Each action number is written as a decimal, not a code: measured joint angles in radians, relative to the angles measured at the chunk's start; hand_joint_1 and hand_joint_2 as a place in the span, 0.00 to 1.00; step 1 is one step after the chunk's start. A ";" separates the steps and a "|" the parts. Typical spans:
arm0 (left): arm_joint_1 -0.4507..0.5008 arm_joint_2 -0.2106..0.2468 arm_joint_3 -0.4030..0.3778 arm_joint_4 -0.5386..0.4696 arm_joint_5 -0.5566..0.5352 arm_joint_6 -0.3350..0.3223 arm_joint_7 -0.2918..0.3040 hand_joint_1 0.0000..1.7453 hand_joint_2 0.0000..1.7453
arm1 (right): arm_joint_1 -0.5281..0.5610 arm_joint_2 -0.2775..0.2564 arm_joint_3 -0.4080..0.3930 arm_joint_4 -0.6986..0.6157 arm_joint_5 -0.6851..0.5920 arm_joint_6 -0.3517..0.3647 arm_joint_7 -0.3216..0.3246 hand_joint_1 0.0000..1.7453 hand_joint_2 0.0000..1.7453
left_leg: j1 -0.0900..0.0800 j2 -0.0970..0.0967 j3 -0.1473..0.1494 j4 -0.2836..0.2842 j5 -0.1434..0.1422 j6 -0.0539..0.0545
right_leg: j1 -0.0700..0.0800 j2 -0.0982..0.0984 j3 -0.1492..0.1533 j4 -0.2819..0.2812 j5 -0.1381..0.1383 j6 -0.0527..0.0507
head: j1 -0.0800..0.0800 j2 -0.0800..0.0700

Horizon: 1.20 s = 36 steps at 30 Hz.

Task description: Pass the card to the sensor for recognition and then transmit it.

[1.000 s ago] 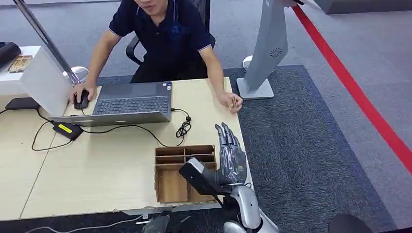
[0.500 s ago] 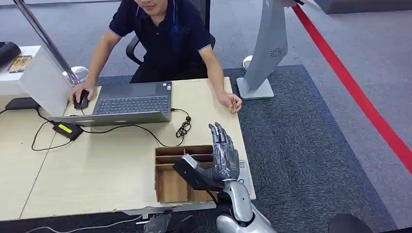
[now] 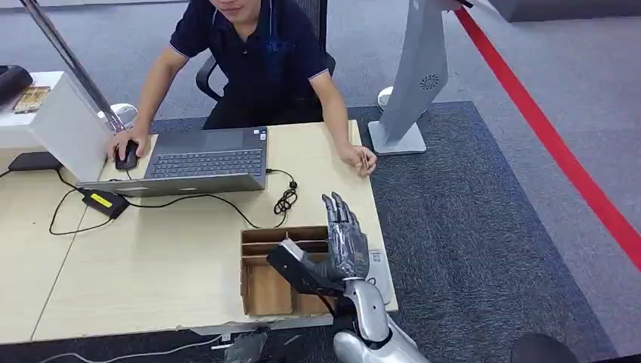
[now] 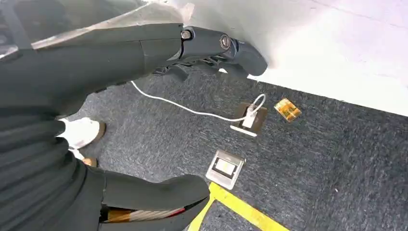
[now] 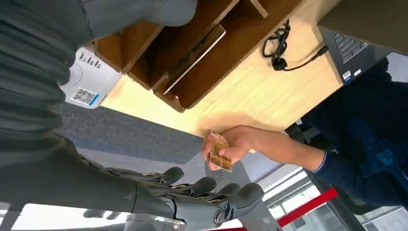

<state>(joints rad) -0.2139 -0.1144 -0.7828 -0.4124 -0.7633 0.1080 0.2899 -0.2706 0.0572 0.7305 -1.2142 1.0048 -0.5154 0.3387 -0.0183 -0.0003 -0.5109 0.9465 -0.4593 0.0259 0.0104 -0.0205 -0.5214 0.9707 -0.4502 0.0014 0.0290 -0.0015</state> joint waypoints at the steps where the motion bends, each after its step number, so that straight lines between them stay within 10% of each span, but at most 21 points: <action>1: 0.000 0.000 0.000 0.000 0.000 0.000 0.000 0.00 1.00 | -0.002 0.000 0.000 0.003 0.000 0.000 0.000 0.00 1.00 | 0.000 0.000 0.000 0.000 0.000 0.000 | 0.000 0.000 0.000 0.000 0.000 0.000 | 0.000 0.000; 36: -0.001 0.000 0.000 0.000 -0.012 0.000 -0.004 0.00 1.00 | -0.004 0.003 0.000 0.040 -0.011 -0.002 0.008 0.08 1.00 | 0.000 0.000 0.000 0.000 0.000 0.000 | 0.000 0.000 0.000 0.000 0.000 0.000 | 0.000 0.000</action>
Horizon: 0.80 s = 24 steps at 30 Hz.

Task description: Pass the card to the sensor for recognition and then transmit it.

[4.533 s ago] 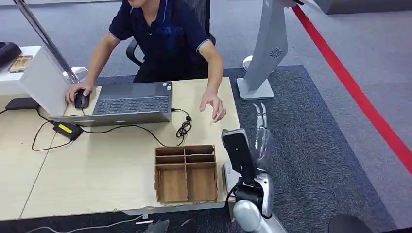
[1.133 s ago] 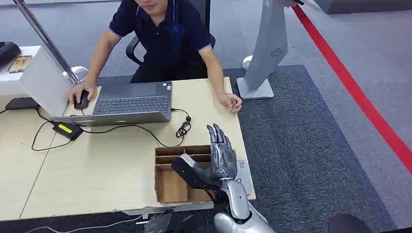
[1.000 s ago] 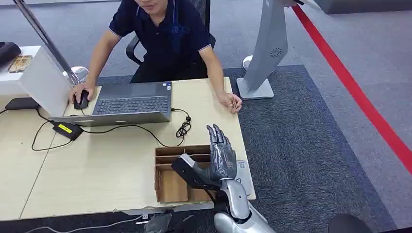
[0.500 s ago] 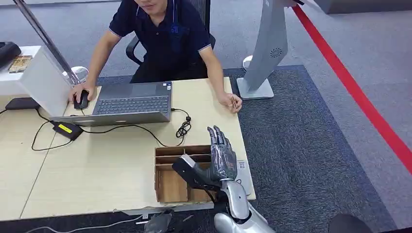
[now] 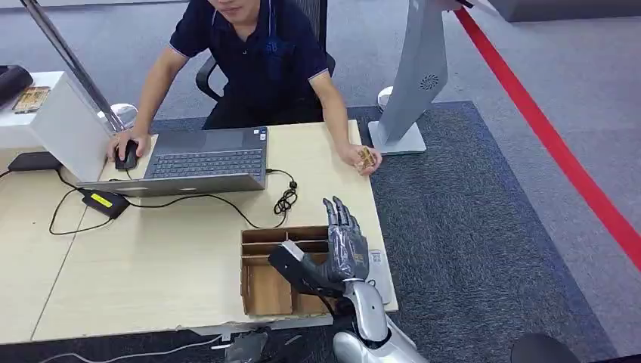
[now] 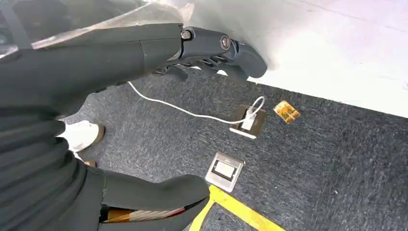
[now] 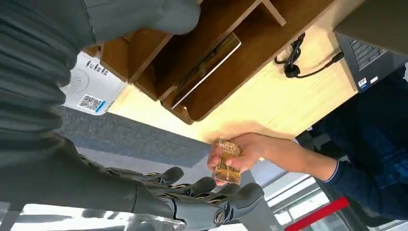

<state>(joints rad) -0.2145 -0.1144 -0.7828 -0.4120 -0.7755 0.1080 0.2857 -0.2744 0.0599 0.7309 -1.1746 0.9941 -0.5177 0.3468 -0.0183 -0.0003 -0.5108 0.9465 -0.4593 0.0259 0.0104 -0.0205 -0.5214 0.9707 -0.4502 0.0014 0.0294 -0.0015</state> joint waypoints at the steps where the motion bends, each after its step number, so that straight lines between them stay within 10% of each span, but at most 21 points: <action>1: 0.000 0.000 0.000 0.000 0.000 0.000 0.000 0.00 1.00 | 0.000 0.000 0.000 0.002 -0.002 0.000 0.000 0.09 1.00 | 0.000 0.000 0.000 0.000 0.000 0.000 | 0.000 0.000 0.000 0.000 0.000 0.000 | 0.000 0.000; 24: 0.000 0.000 0.000 0.000 -0.001 0.000 0.000 0.00 1.00 | 0.000 0.000 0.000 0.002 -0.004 0.000 0.000 0.21 1.00 | 0.000 0.000 0.000 0.000 0.000 0.000 | 0.000 0.000 0.000 0.000 0.000 0.000 | 0.000 0.000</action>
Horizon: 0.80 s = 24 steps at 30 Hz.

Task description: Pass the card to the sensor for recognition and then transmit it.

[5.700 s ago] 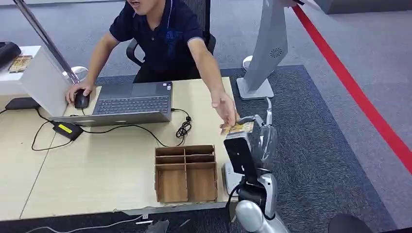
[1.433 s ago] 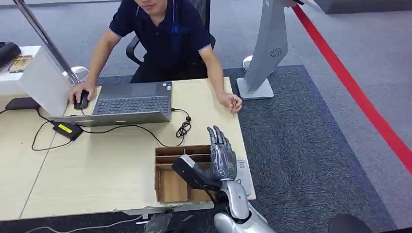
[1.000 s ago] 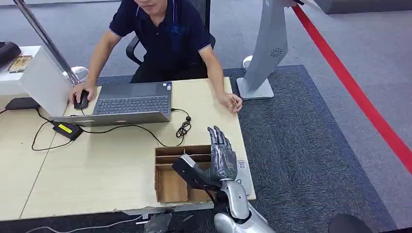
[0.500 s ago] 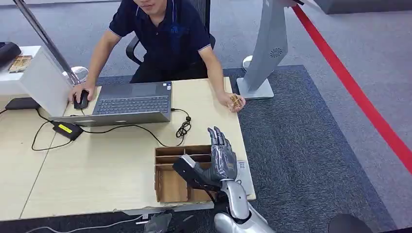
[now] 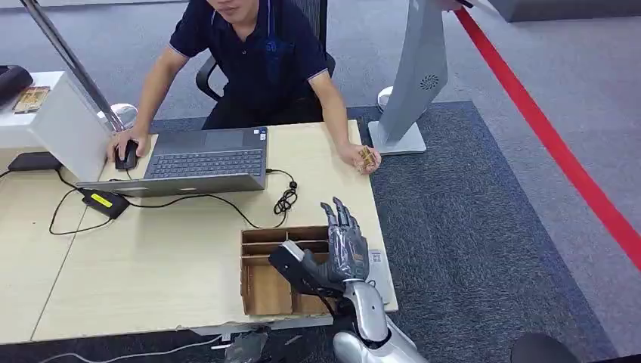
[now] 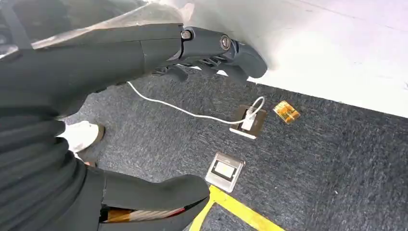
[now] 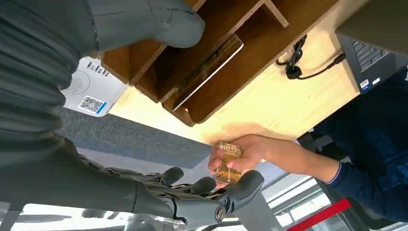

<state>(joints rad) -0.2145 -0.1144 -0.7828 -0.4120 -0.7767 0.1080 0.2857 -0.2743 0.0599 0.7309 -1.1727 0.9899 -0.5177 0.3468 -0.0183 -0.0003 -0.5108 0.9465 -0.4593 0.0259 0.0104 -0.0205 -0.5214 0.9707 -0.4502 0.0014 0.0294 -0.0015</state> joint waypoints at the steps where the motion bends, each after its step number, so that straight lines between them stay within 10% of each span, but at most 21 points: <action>1: 0.000 0.000 0.000 0.000 0.000 0.000 0.000 0.00 1.00 | 0.000 0.000 0.000 0.000 0.000 0.000 0.000 0.21 1.00 | 0.000 0.000 0.000 0.000 0.000 0.000 | 0.000 0.000 0.000 0.000 0.000 0.000 | 0.000 0.000; 24: 0.000 0.000 0.000 0.000 -0.002 0.000 0.000 0.00 1.00 | 0.000 0.000 0.000 0.000 -0.002 0.001 0.000 0.35 1.00 | 0.000 0.000 0.000 0.000 0.000 0.000 | 0.000 0.000 0.000 0.000 0.000 0.000 | 0.000 0.000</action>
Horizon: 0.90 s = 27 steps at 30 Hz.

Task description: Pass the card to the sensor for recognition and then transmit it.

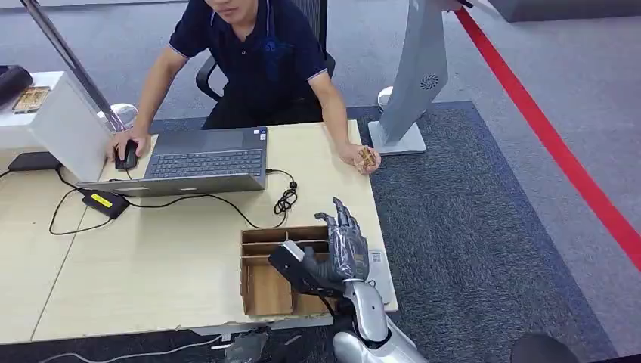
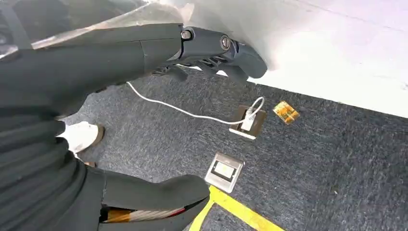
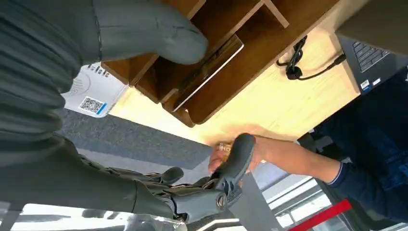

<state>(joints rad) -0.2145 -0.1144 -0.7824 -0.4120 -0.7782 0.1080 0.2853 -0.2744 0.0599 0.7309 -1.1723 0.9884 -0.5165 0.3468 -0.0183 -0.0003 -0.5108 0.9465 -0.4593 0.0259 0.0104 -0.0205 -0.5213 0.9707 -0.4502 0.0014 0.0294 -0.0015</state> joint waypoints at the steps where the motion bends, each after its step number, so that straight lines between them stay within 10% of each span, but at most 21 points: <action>1: 0.000 0.000 0.000 0.000 0.000 0.000 0.000 0.00 1.00 | 0.000 0.000 0.000 0.000 0.000 0.000 0.000 0.35 1.00 | 0.000 0.000 0.000 0.000 0.000 0.000 | 0.000 0.000 0.000 0.000 0.000 0.000 | 0.000 0.000; 27: 0.000 0.000 0.000 0.001 -0.003 0.004 -0.009 0.00 1.00 | -0.001 0.006 0.000 0.009 -0.017 0.002 0.000 0.37 1.00 | 0.000 0.000 0.000 0.000 0.000 0.000 | 0.000 0.000 0.000 0.000 0.000 0.000 | 0.000 0.000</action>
<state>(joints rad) -0.2148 -0.1148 -0.7824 -0.4108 -0.7813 0.1118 0.2766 -0.2749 0.0656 0.7313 -1.1631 0.9716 -0.5146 0.3468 -0.0183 -0.0003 -0.5108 0.9465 -0.4593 0.0259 0.0104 -0.0205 -0.5213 0.9707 -0.4502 0.0015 0.0294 -0.0015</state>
